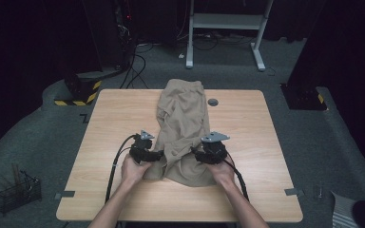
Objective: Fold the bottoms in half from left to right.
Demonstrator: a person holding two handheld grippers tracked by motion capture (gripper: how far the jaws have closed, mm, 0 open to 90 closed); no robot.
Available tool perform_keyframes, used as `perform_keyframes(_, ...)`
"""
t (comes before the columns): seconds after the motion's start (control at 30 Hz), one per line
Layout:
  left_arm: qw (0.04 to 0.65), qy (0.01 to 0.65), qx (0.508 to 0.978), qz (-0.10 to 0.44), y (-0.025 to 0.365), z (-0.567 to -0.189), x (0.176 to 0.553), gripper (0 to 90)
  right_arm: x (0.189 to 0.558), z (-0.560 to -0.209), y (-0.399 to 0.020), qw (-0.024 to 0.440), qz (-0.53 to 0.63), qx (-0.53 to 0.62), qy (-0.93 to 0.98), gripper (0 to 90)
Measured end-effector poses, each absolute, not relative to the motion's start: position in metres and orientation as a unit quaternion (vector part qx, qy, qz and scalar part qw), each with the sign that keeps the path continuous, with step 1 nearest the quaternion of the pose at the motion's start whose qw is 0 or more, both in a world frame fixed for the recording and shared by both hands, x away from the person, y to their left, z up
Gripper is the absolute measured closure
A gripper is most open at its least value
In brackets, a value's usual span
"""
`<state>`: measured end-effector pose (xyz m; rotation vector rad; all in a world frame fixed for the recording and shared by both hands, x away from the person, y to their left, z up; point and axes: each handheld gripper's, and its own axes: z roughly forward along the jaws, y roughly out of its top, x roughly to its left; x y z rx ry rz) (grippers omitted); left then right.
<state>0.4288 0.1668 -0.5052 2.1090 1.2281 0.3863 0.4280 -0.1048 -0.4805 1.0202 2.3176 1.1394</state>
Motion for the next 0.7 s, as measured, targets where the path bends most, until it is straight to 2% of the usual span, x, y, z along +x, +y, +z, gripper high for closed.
perform_keyframes(0.1, 0.326, 0.461, 0.812, 0.148, 0.160, -0.510, 0.427, 35.1, 0.431, -0.482, -0.092, 0.169, 0.404, 0.355, 0.826, 39.4)
perform_keyframes(0.2, 0.327, 0.457, 0.813, 0.151, 0.154, -0.514, 0.426, 33.7, 0.433, -0.489, -0.080, 0.162, 0.394, 0.354, 0.833, 40.4)
perform_keyframes(0.27, 0.326, 0.455, 0.813, 0.160, 0.152, -0.516, 0.425, 32.6, 0.437, -0.495, -0.075, 0.161, 0.376, 0.353, 0.841, 53.4)
perform_keyframes(0.4, 0.328, 0.452, 0.812, 0.167, 0.154, -0.517, 0.420, 31.2, 0.439, -0.506, -0.077, 0.162, 0.353, 0.343, 0.855, 87.3)
perform_keyframes(0.43, 0.328, 0.452, 0.812, 0.169, 0.154, -0.517, 0.419, 31.1, 0.437, -0.506, -0.080, 0.164, 0.353, 0.340, 0.856, 89.8)
perform_keyframes(0.67, 0.327, 0.466, 0.805, 0.170, 0.164, -0.515, 0.417, 30.2, 0.427, -0.499, -0.105, 0.179, 0.361, 0.338, 0.851, 89.8)
perform_keyframes(0.7, 0.329, 0.470, 0.801, 0.172, 0.165, -0.514, 0.417, 30.3, 0.425, -0.495, -0.107, 0.180, 0.370, 0.340, 0.846, 87.4)
